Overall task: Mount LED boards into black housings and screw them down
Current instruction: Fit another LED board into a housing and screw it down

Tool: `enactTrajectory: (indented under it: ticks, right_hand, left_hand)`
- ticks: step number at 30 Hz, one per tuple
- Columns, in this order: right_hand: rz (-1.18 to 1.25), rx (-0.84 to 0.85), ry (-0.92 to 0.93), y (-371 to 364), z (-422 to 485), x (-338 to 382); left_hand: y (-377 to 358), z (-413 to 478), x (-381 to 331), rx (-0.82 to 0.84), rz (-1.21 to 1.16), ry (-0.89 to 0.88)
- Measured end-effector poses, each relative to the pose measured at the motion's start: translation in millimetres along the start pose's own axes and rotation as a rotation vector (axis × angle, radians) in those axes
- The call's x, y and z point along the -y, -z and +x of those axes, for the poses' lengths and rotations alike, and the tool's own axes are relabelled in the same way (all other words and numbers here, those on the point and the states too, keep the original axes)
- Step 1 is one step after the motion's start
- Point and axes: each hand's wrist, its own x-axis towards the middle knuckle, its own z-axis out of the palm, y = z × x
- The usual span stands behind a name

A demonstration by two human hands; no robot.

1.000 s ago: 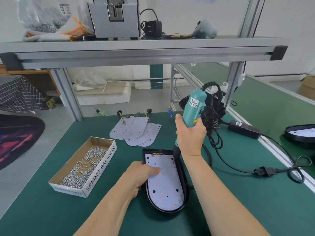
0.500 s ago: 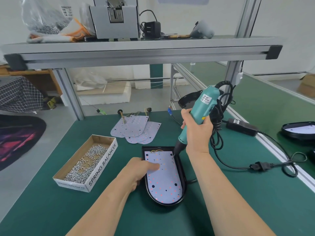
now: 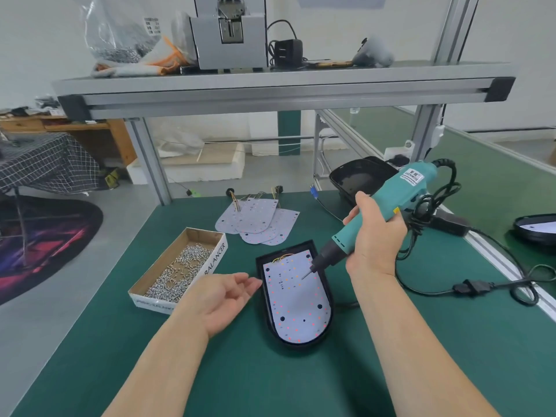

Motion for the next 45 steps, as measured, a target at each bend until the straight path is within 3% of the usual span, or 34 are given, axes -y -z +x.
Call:
enactTrajectory:
  ticks: [9,16,23,28,39,45]
  right_hand:
    - [0.052,0.033,0.048,-15,-26,18]
    - [0.104,0.029,0.096,-21,-42,31]
    - [0.094,0.017,0.112,-21,-49,30]
    - [0.091,0.009,0.137,-20,-49,29]
    - [0.076,0.013,0.15,-18,-47,27]
    - [0.066,-0.001,0.157,-17,-46,24]
  left_hand:
    - [-7,-34,0,0.236,-0.031,-0.034]
    - [-28,-48,15,0.192,0.121,0.029]
    - [-34,-45,24,0.176,-0.146,0.136]
    - [-28,-42,25,0.26,-0.174,0.171]
    - [-28,-40,29,0.285,-0.209,0.173]
    - [-30,-41,33,0.26,-0.158,0.084]
